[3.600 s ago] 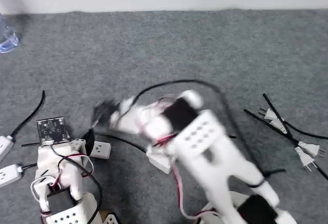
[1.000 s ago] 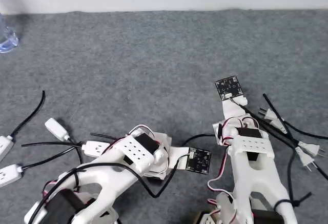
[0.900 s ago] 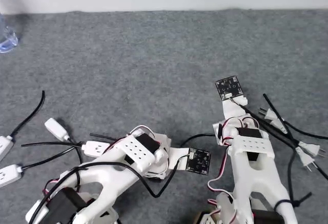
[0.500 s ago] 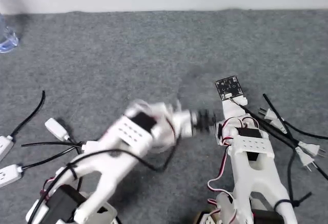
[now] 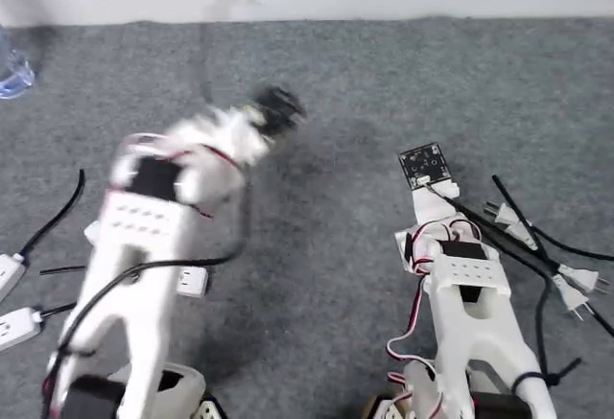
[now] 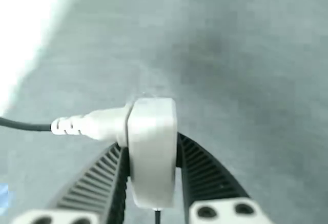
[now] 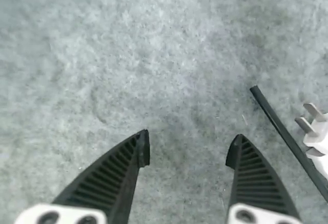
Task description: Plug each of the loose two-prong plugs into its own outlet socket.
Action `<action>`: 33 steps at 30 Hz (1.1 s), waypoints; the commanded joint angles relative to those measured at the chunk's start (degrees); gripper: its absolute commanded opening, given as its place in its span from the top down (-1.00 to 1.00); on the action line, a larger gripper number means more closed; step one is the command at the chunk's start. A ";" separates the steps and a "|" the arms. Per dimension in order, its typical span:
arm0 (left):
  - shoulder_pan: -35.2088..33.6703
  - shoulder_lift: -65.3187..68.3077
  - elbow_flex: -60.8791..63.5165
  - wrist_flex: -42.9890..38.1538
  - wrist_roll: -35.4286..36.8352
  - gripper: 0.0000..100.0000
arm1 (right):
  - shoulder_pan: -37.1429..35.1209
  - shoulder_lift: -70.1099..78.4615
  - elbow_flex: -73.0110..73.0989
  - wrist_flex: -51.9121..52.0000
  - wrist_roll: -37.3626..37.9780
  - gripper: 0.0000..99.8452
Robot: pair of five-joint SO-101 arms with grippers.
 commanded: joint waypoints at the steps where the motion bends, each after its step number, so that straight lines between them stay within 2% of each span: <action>1: -6.33 -2.90 -1.71 -11.78 4.48 0.97 | -0.40 -1.54 -0.26 -1.01 -0.09 0.54; 6: -5.45 9.23 -6.64 -12.66 2.81 0.97 | -0.40 -1.54 -0.18 -1.01 -0.09 0.54; 10: -5.45 23.03 -19.38 -11.25 2.46 0.97 | -0.40 -1.54 -0.09 -1.01 -0.09 0.54; 12: -5.36 30.07 -27.30 -9.41 -0.26 0.97 | -0.40 -1.54 -0.09 -1.01 -0.09 0.54; 15: -5.10 40.62 -40.66 -4.84 -4.40 0.97 | -0.40 -1.54 -0.09 -1.01 -0.09 0.54; 24: -5.19 66.46 -80.48 15.65 -5.01 0.96 | -1.27 -1.54 0.79 -2.59 2.29 0.54; 26: -5.19 70.95 -87.43 19.16 -5.01 0.83 | -1.98 -1.54 1.41 -2.95 2.29 0.54; 30: -5.45 79.03 -100.53 25.85 -4.57 0.35 | -2.15 -1.54 1.67 -2.95 2.29 0.54; 33: -6.51 82.90 -109.23 29.54 -5.19 0.29 | -2.15 -1.54 1.67 -2.95 2.29 0.54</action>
